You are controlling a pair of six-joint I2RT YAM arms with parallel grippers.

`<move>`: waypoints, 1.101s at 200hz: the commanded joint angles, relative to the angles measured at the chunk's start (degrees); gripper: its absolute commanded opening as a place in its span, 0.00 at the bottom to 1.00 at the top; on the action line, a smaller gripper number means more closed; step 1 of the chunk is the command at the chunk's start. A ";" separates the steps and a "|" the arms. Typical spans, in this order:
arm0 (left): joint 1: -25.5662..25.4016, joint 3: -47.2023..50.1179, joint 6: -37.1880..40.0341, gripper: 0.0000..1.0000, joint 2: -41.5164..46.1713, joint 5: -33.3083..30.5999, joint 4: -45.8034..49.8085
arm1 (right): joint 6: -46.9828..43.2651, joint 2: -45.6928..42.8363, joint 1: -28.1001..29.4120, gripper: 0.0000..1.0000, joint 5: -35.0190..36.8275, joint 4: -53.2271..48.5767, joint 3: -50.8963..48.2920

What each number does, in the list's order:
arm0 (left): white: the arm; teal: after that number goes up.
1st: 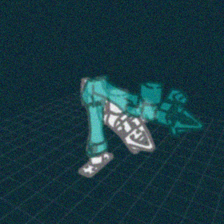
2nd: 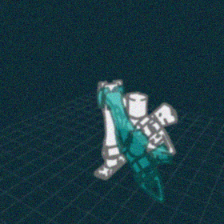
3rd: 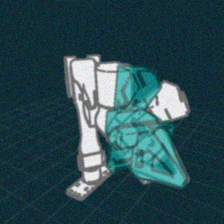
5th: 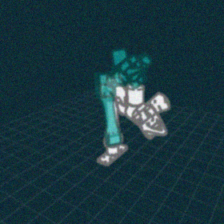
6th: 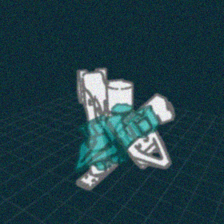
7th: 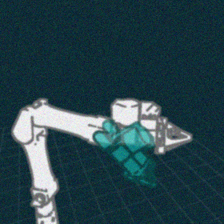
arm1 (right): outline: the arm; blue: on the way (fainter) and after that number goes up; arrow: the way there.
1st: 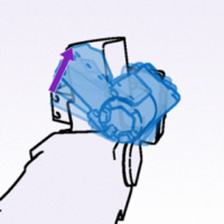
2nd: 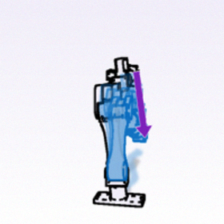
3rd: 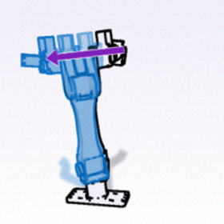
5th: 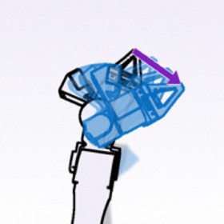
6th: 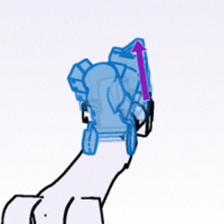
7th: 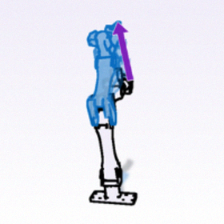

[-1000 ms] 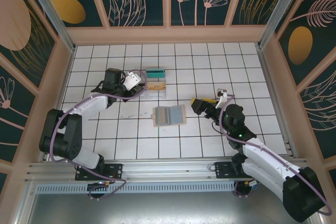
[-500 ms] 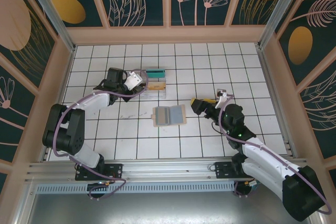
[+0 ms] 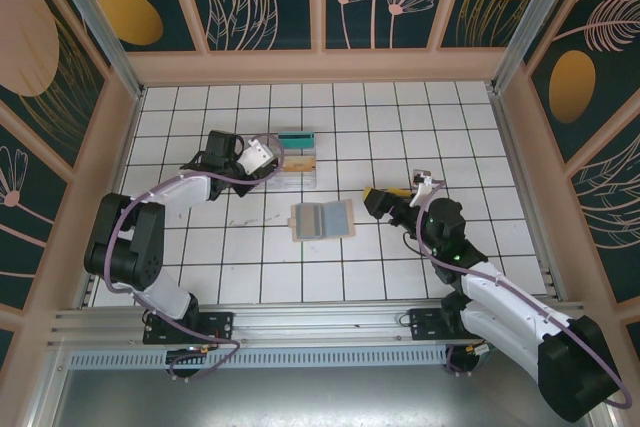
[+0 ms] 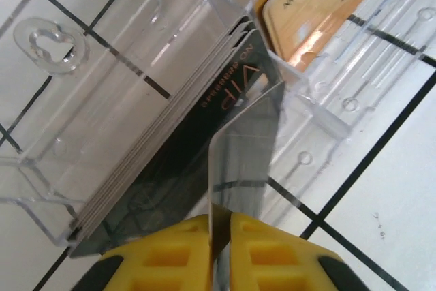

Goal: Take the credit cards out of the card holder

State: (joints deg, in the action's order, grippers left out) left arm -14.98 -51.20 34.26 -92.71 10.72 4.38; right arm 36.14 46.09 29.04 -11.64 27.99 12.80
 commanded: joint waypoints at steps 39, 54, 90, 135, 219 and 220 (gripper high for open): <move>0.35 4.44 1.94 0.00 7.75 0.12 -0.72 | 0.24 0.41 0.05 0.99 -0.62 0.49 1.27; 0.37 5.03 2.34 0.00 9.19 0.39 -0.15 | 0.25 0.49 0.05 0.99 -0.75 0.49 1.34; 0.18 5.30 4.41 0.00 12.37 1.94 1.73 | 0.25 0.49 0.05 0.99 -0.58 0.44 1.34; -0.19 3.13 15.77 0.00 13.43 -4.01 6.40 | 0.53 1.20 0.05 0.99 -1.19 0.92 1.30; -3.02 -7.29 31.96 0.00 6.95 -10.73 13.26 | 0.33 2.01 0.05 0.99 -0.49 1.02 1.29; -3.11 -7.27 31.98 0.00 6.94 -10.81 13.18 | 0.33 2.05 0.05 0.99 -0.53 1.02 1.28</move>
State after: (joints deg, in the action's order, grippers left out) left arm -16.51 -57.04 58.89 -84.60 3.68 14.00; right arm 36.34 47.59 29.04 -12.05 27.99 12.80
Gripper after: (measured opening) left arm 0.055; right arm 0.989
